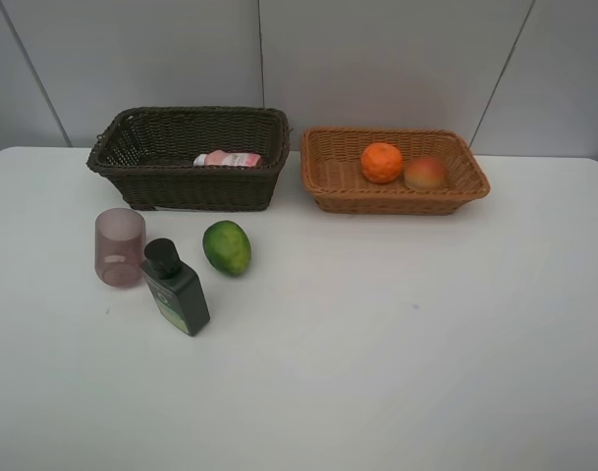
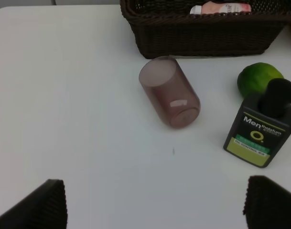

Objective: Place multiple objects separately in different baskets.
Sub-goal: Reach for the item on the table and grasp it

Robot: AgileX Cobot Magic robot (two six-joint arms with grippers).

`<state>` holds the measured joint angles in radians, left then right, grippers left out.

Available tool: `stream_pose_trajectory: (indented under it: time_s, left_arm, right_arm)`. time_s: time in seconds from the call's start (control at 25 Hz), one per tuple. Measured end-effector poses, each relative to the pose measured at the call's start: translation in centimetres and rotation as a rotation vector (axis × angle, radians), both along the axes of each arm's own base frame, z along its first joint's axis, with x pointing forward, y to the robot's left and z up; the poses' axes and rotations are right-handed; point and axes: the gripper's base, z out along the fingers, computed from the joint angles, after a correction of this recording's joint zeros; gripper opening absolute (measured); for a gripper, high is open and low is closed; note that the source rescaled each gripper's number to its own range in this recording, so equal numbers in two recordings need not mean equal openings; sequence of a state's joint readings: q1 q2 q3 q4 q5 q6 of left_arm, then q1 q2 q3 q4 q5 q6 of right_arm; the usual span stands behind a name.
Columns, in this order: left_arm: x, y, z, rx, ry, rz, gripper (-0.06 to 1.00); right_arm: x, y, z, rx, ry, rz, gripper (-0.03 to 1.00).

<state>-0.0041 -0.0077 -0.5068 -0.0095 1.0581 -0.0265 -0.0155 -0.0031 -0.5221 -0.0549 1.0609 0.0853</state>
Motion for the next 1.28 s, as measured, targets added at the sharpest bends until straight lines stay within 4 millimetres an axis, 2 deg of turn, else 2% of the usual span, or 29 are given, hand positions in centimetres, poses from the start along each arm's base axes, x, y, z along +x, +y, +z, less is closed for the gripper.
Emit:
stream_pose_trajectory:
  time_s: [1.28]
  left_arm:
    - [0.00,0.00,0.00,0.000,0.000,0.000,0.92]
  right_arm:
    - [0.00,-0.01,0.00,-0.001,0.000,0.000,0.88]
